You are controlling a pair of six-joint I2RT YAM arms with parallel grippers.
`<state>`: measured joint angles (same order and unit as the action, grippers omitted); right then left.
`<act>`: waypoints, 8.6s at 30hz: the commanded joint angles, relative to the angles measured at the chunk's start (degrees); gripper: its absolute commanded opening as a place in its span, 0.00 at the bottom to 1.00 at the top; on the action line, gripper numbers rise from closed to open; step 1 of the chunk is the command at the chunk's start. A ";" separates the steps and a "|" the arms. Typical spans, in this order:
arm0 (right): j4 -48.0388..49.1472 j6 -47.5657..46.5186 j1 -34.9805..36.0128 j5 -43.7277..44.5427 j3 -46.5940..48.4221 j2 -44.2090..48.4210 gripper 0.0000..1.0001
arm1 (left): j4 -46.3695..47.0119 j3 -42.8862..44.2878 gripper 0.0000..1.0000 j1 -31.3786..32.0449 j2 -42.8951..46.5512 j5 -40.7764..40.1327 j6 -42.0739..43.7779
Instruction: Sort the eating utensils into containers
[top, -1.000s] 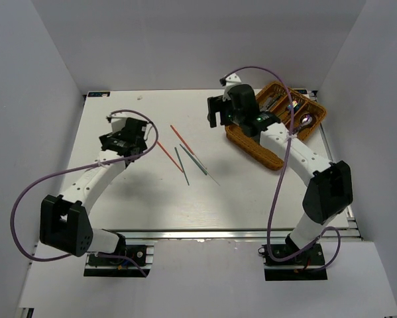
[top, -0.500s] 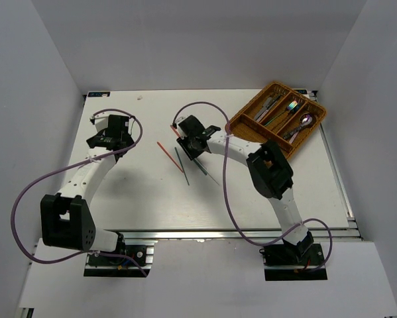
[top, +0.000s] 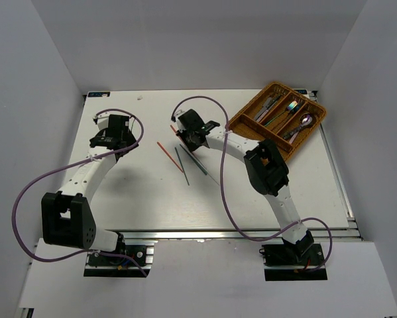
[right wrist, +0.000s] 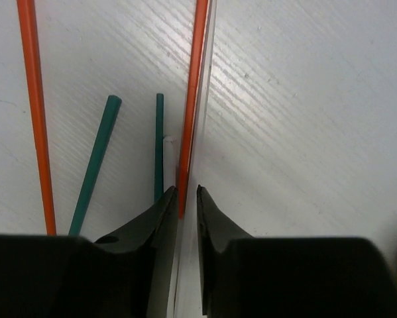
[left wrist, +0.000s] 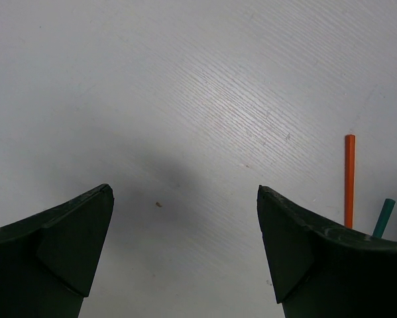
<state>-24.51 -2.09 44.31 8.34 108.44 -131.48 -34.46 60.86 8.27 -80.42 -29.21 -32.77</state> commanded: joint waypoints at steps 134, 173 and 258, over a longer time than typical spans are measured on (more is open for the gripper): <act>-2.82 11.40 6.49 2.13 3.26 -4.21 0.30 | 2.90 -1.01 0.98 0.08 -0.35 10.23 2.45; -6.68 -26.47 -27.94 -26.10 -7.02 19.78 0.00 | 3.43 -1.62 0.98 0.16 -0.17 10.76 2.63; 22.08 5.20 -15.54 -38.67 -18.00 18.88 0.00 | 2.73 -2.76 0.98 0.08 8.35 -1.64 0.25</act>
<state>0.95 11.68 34.79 -28.82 92.53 -116.66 -32.47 58.33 8.36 -74.30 -31.33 -32.99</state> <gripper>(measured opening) 0.011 0.982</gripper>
